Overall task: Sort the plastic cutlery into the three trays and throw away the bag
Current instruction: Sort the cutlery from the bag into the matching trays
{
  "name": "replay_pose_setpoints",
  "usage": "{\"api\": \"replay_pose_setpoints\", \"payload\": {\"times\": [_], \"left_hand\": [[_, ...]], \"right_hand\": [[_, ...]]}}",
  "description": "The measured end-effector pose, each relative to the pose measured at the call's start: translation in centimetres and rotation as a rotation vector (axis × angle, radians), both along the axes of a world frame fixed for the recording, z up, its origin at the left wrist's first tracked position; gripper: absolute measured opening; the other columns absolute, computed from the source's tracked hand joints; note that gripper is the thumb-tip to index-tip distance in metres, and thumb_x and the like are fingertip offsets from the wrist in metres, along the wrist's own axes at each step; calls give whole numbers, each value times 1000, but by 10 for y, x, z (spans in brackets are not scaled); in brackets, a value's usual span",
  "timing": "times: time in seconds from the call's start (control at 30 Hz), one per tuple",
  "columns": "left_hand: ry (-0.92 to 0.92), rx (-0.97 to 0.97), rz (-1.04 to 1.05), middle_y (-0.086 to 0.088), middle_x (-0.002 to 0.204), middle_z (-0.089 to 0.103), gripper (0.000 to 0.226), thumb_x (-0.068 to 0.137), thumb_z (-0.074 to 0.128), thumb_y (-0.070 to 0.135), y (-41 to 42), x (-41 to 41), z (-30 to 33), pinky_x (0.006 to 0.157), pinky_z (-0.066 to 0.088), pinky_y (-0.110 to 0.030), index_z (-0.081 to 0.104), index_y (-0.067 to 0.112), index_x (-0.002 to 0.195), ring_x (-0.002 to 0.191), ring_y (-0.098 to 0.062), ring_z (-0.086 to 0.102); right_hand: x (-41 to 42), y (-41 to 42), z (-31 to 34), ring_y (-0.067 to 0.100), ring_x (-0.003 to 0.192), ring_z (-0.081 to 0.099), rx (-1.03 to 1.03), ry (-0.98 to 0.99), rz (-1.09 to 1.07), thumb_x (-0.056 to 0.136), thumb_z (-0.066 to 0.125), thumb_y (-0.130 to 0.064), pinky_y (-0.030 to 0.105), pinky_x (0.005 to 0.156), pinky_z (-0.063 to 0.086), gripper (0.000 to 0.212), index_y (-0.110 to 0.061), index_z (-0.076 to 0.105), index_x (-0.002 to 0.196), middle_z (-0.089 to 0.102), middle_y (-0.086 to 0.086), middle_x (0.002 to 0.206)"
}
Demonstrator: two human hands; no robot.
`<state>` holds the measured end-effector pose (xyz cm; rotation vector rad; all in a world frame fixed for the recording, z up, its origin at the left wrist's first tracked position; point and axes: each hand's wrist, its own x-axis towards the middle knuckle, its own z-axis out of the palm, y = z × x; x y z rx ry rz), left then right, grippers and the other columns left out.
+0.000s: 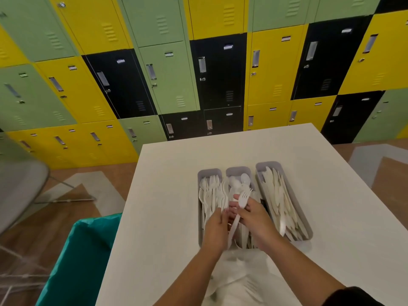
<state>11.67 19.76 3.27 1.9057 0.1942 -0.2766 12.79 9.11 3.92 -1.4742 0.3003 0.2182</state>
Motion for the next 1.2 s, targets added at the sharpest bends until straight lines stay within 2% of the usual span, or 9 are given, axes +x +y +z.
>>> {"api": "replay_pose_setpoints", "payload": {"times": [0.13, 0.23, 0.4, 0.53, 0.67, 0.83, 1.03, 1.1, 1.2], "left_hand": [[17, 25, 142, -5, 83, 61, 30, 101, 34, 20, 19, 4, -9, 67, 49, -28, 61, 7, 93, 67, -15, 54], [8, 53, 178, -8, 97, 67, 27, 98, 37, 15, 29, 4, -15, 79, 51, -33, 62, 9, 105, 83, -21, 62], [-35, 96, 142, -1, 106, 66, 30, 94, 41, 7, 32, 1, -19, 84, 48, -25, 59, 15, 116, 97, -19, 62], [-66, 248, 88, -6, 129, 55, 42, 93, 44, 3, 33, 4, -21, 100, 40, -23, 50, 10, 134, 121, -19, 52], [-125, 282, 81, -8, 135, 49, 42, 93, 49, 5, 33, 1, -16, 103, 36, -22, 47, 11, 135, 124, -19, 49], [-244, 309, 41, -3, 123, 53, 34, 93, 51, 7, 32, -10, -2, 89, 36, -13, 52, 11, 127, 112, -13, 52], [-300, 338, -234, 6, 75, 61, 8, 90, 56, 10, 40, -46, 11, 60, 41, -5, 57, 18, 87, 64, -1, 53], [-277, 417, -388, -4, 84, 68, 3, 89, 58, 13, 46, -59, 7, 62, 41, -9, 60, 13, 90, 69, -10, 58], [-150, 573, -622, -8, 117, 61, 29, 86, 63, 21, 52, -80, -12, 86, 43, -22, 56, 10, 112, 104, -19, 57]], "right_hand": [[16, 22, -3, 18, 87, 65, -11, 62, 0, 96, 31, 4, 22, 73, 54, 34, -5, 49, 124, 61, 10, 106], [25, 31, -7, 24, 103, 60, -119, 81, 27, 96, 36, -3, 33, 90, 49, 26, -10, 50, 117, 60, 9, 111], [31, 41, -15, 20, 93, 54, -295, 66, 148, 98, 33, -12, 36, 83, 45, 30, -19, 38, 127, 56, 6, 105], [29, 39, -23, 12, 69, 50, -360, 73, 180, 98, 34, -14, 28, 68, 42, 21, -34, 35, 93, 49, -7, 80], [19, 32, -16, 19, 121, 51, -389, 40, 187, 97, 37, -14, 28, 99, 42, 37, -16, 45, 134, 51, -2, 132], [-8, 23, -1, 16, 115, 55, -406, -60, 179, 95, 48, -9, 11, 81, 41, 31, -13, 54, 125, 58, -1, 117], [-59, 10, 5, 14, 91, 66, -500, -66, 411, 87, 61, -12, 15, 75, 50, 19, -18, 61, 105, 68, -1, 98], [-80, 5, 0, 11, 91, 65, -581, -49, 533, 85, 63, -13, 14, 74, 49, 20, -20, 59, 104, 66, -5, 97], [-108, 0, -15, 11, 96, 61, -713, -3, 681, 84, 65, -17, 14, 79, 47, 32, -21, 55, 114, 60, -4, 107]]}}
